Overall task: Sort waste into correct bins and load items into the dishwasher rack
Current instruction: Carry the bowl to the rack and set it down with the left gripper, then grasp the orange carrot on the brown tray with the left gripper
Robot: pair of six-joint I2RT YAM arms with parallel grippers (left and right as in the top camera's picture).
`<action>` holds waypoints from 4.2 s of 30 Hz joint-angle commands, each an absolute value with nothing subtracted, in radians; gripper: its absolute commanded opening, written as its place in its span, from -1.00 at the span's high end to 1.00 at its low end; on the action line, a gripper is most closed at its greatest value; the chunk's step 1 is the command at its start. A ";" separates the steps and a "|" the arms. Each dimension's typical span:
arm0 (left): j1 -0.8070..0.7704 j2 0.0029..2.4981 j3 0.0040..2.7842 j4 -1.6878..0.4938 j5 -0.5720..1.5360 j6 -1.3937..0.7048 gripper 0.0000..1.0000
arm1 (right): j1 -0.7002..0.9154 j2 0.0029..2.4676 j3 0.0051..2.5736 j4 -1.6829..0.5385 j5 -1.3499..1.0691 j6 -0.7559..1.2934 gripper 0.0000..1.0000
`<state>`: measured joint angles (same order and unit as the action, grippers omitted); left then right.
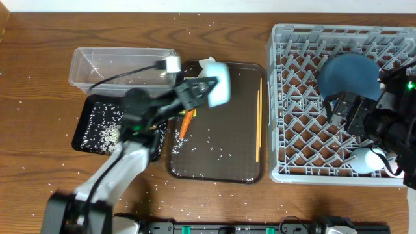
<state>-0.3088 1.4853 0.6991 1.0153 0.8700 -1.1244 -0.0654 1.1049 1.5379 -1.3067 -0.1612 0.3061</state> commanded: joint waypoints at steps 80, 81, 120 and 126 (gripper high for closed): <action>-0.003 1.818 1.433 0.873 1.240 -1.132 -0.96 | -0.080 1.100 1.549 -1.394 -0.159 0.283 -0.99; 0.011 1.791 1.433 0.831 1.213 -1.129 -0.96 | -0.080 1.100 1.549 -1.394 -0.159 0.283 -0.99; -0.434 1.914 1.310 -0.783 0.015 -0.053 -0.28 | -0.080 1.105 1.549 -1.373 -0.158 0.272 -0.98; -0.434 1.978 1.310 -0.778 0.015 -0.053 -0.03 | -0.080 1.106 1.549 -1.377 -0.157 0.272 -0.97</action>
<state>-0.4355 1.9564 1.3090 -0.7776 0.0181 -0.0517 -0.0654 1.1057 1.5391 -1.3724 -0.1604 0.2840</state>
